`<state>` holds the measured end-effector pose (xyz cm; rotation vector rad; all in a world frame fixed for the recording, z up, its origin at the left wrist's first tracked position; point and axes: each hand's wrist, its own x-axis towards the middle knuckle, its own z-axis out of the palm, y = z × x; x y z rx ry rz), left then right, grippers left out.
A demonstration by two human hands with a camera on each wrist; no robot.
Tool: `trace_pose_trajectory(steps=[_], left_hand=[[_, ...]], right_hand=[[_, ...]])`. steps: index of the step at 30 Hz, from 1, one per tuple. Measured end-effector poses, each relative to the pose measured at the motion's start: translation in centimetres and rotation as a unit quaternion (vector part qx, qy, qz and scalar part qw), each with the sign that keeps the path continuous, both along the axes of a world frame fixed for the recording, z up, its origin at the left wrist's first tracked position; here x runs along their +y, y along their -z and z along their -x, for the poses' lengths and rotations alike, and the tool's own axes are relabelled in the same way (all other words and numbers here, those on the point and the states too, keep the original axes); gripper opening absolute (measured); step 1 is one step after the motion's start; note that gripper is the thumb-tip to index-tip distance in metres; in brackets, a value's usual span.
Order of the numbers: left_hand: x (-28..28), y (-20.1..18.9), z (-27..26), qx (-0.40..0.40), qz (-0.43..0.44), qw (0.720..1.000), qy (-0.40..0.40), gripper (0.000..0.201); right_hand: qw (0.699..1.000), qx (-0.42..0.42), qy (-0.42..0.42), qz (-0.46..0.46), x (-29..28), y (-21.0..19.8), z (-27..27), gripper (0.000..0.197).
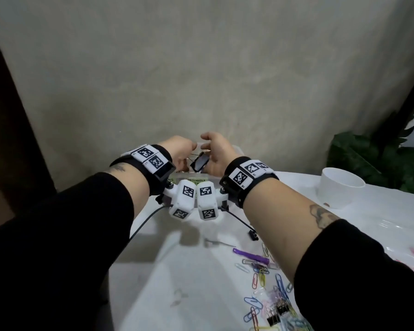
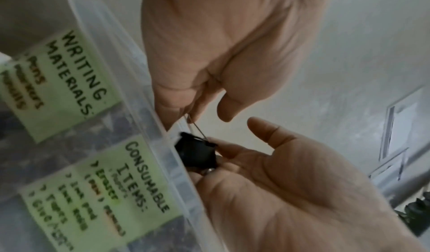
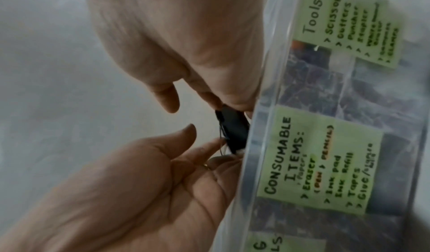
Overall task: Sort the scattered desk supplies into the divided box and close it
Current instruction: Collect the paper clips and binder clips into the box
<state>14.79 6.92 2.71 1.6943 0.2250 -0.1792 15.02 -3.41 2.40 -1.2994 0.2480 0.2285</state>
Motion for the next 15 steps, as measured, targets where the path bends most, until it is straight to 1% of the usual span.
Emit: trace_pose_trajectory(steps=[1, 2, 4, 6, 8, 10, 12, 13, 14, 15], left_hand=[[-0.2, -0.1, 0.2, 0.011, 0.022, 1.000, 0.002, 0.024], [-0.4, -0.2, 0.5, 0.021, 0.041, 0.999, 0.009, 0.019], [-0.6, -0.4, 1.0, 0.026, 0.045, 0.998, 0.024, 0.013], [-0.5, -0.5, 1.1, 0.006, -0.010, 1.000, 0.021, 0.011], [-0.3, -0.5, 1.6, -0.037, -0.041, 0.998, 0.019, 0.012], [-0.3, -0.2, 2.5, -0.096, -0.053, 0.994, 0.029, 0.014], [-0.6, 0.3, 4.1, -0.133, -0.077, 0.985, 0.080, 0.013], [-0.9, 0.9, 4.8, -0.126, -0.095, 0.980, 0.123, 0.015], [-1.2, 1.7, 5.5, -0.100, -0.111, 0.974, 0.172, 0.019], [-1.7, 2.5, 6.2, -0.058, -0.136, 0.964, 0.222, 0.025]], right_hand=[[1.000, 0.005, -0.004, 0.001, -0.2, 0.2, -0.3, 0.023], [1.000, 0.012, -0.009, 0.021, -0.3, 0.1, -0.4, 0.023], [0.998, 0.007, -0.029, 0.061, -0.7, 0.1, -0.4, 0.019], [0.994, -0.022, -0.061, 0.086, -1.4, -0.2, 0.0, 0.013], [0.989, -0.067, -0.066, 0.109, -2.7, -0.7, 1.0, 0.011], [0.985, -0.112, -0.036, 0.129, -4.8, -0.7, 2.2, 0.012], [0.973, -0.141, 0.017, 0.184, -7.5, 0.0, 3.2, 0.005], [0.964, -0.145, 0.055, 0.218, -9.0, 0.7, 3.8, 0.005], [0.951, -0.141, 0.095, 0.257, -10.7, 1.8, 4.1, 0.009], [0.938, -0.132, 0.132, 0.294, -12.4, 3.0, 4.5, 0.011]])
